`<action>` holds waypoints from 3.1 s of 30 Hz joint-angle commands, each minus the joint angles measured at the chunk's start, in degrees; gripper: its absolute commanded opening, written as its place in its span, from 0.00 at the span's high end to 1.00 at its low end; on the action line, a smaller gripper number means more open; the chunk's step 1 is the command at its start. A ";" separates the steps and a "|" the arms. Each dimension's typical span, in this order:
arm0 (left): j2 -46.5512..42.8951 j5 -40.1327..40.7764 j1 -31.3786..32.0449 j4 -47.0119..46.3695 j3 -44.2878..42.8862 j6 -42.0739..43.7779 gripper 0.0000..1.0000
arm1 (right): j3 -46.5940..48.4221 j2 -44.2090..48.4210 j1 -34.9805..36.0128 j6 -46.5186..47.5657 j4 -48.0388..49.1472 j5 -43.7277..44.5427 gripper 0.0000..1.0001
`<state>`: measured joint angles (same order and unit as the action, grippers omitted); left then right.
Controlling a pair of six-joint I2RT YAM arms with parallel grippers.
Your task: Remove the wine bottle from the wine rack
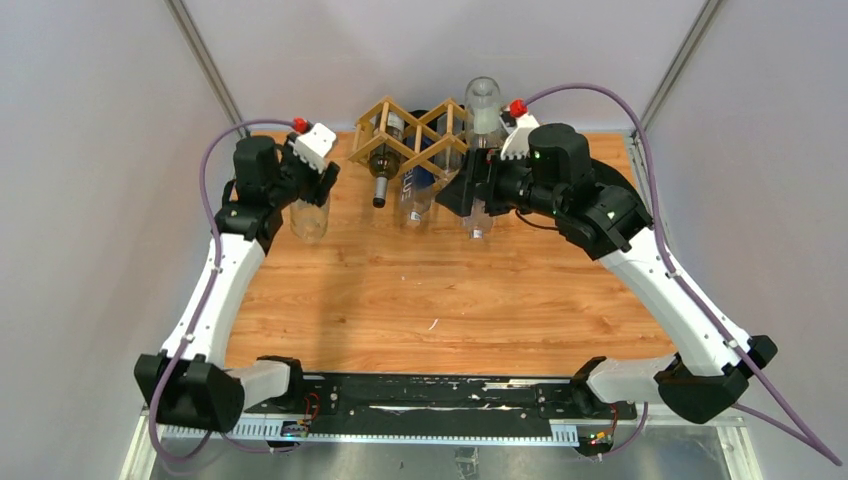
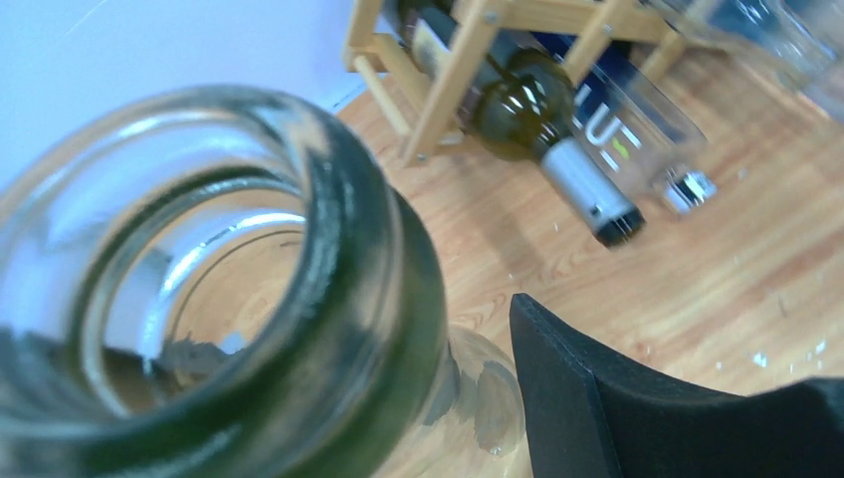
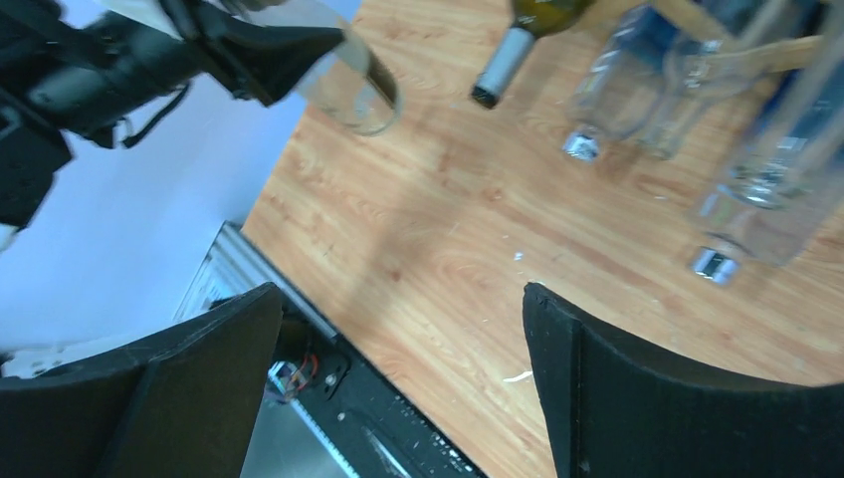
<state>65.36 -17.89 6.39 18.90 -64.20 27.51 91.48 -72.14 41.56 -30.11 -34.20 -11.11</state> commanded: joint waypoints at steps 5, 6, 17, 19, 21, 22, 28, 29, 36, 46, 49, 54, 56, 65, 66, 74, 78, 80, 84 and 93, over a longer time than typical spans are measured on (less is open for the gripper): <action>10.21 3.54 -3.09 -8.80 -13.46 -11.52 1.00 | -1.80 -0.43 -9.51 0.34 -1.94 4.38 0.04; 11.55 3.34 -3.76 -9.71 -14.25 -12.23 1.00 | -1.79 -0.75 -10.30 0.38 -1.80 4.28 0.03; 23.37 -0.76 -9.75 -29.34 -12.99 -20.52 1.00 | -0.53 -6.50 -17.04 0.04 0.24 2.14 0.02; 24.70 -2.10 -9.79 -32.96 -11.69 -20.76 1.00 | -1.23 -7.15 -17.89 -0.42 1.31 1.65 0.01; 25.86 -1.85 -9.82 -38.40 -9.99 -23.13 1.00 | -2.01 -7.59 -18.34 -0.82 2.32 1.90 0.01; 26.57 -1.50 -9.81 -40.80 -9.59 -24.17 1.00 | -2.36 -7.80 -18.43 -0.96 2.78 2.13 0.01; 32.91 -1.44 -9.66 -47.18 -12.56 -27.19 1.00 | -3.54 -9.38 -18.71 -1.42 4.57 3.14 0.00; 33.91 -1.26 -9.67 -48.01 -13.22 -27.24 1.00 | -3.66 -9.54 -18.81 -1.38 4.74 3.33 0.00; 39.35 0.62 -9.11 -50.79 -16.87 -27.24 1.00 | -3.49 -11.27 -20.05 -1.18 5.55 2.91 0.00; 38.55 1.94 -7.27 -52.37 -13.17 -26.13 0.35 | -0.98 -14.60 -22.65 -0.61 5.73 1.60 0.00; 34.69 0.88 -7.35 -52.26 -10.24 -25.19 0.21 | 0.34 -16.80 -23.09 -0.25 5.53 1.61 0.00; 30.47 0.60 -7.52 -48.30 -7.62 -23.67 0.09 | 3.06 -21.29 -23.25 -0.52 5.38 -0.20 0.00; 28.86 0.87 -7.66 -46.91 -6.87 -23.56 0.09 | 4.08 -23.25 -23.26 -0.87 5.34 -1.31 0.00; 21.80 1.29 -9.32 -35.89 -6.81 -24.65 0.00 | 6.52 -28.65 -23.20 -1.28 5.89 -4.34 0.00; 20.84 0.60 -9.79 -33.13 -7.36 -25.18 0.00 | 7.10 -29.33 -23.19 -1.28 5.82 -4.43 0.00; 18.22 -4.73 -15.26 -0.20 -21.62 -25.21 0.00 | 11.02 -34.09 -22.78 -1.93 5.74 -5.33 0.04; 19.09 -10.12 -18.51 12.60 -27.12 -25.21 0.00 | 10.99 -35.52 -22.68 -2.73 5.96 -6.20 0.17; 18.79 -11.60 -19.78 15.42 -28.07 -24.74 0.00 | 10.25 -35.44 -22.45 -3.06 6.47 -6.49 0.23; 17.68 -11.29 -20.14 21.47 -29.14 -21.50 0.00 | 8.63 -34.93 -22.17 -3.44 7.33 -6.01 0.32; 15.35 -12.17 -20.17 30.28 -29.86 -19.73 0.00 | 8.15 -32.43 -22.14 -4.17 8.04 -5.76 0.63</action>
<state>83.59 -28.36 -13.69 43.70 -92.16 6.15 100.20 -107.11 19.00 -33.82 -27.27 -16.32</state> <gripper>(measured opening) 0.997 0.512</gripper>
